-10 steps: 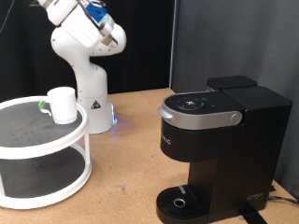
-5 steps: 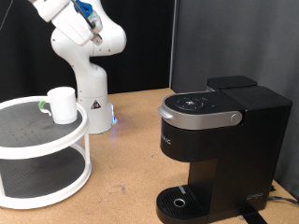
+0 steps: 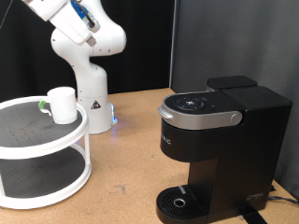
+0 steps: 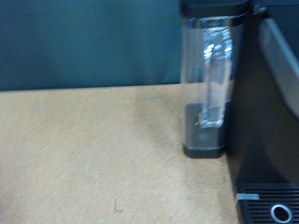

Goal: Make a cup of coffee with the keurig machine

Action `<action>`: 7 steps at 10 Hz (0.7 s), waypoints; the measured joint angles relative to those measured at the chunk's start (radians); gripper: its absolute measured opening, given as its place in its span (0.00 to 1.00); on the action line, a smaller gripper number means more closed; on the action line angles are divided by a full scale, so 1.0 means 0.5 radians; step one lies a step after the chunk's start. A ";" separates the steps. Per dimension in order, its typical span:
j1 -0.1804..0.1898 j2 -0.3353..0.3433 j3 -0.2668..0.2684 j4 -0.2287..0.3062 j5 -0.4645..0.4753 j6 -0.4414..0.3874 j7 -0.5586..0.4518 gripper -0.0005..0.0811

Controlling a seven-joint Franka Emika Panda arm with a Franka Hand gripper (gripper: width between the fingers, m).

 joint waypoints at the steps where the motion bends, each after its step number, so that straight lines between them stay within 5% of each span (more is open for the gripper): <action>1: -0.005 -0.005 -0.027 0.009 -0.044 -0.034 -0.058 0.01; 7: -0.068 -0.048 -0.187 0.120 -0.261 -0.281 -0.199 0.01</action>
